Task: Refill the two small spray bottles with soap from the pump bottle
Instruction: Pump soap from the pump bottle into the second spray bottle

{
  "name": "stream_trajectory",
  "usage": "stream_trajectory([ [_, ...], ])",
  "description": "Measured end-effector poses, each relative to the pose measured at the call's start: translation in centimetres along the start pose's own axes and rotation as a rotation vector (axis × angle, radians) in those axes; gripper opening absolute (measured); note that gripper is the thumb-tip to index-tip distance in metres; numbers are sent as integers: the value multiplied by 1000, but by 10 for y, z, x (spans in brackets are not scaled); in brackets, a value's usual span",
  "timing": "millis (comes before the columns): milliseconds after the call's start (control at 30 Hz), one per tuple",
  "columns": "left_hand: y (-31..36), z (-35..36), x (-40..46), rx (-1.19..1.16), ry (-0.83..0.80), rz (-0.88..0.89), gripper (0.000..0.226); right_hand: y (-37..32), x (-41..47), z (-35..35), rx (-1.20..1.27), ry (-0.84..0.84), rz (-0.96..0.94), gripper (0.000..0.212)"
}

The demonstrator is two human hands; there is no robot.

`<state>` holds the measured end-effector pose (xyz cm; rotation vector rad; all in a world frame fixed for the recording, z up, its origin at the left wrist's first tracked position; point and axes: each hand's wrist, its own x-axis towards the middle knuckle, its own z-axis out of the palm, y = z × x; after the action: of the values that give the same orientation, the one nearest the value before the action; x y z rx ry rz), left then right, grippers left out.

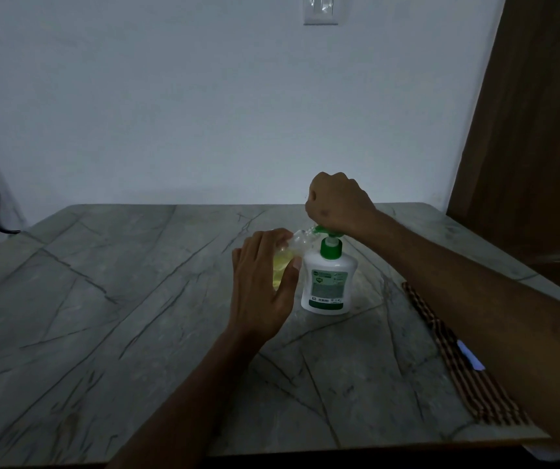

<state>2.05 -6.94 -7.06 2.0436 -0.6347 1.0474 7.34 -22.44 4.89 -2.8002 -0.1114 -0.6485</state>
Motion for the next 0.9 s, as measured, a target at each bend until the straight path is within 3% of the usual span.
stream_trajectory([
  [900,2,-3,1,-22,37,15,37,6,7,9,43,35,3,16],
])
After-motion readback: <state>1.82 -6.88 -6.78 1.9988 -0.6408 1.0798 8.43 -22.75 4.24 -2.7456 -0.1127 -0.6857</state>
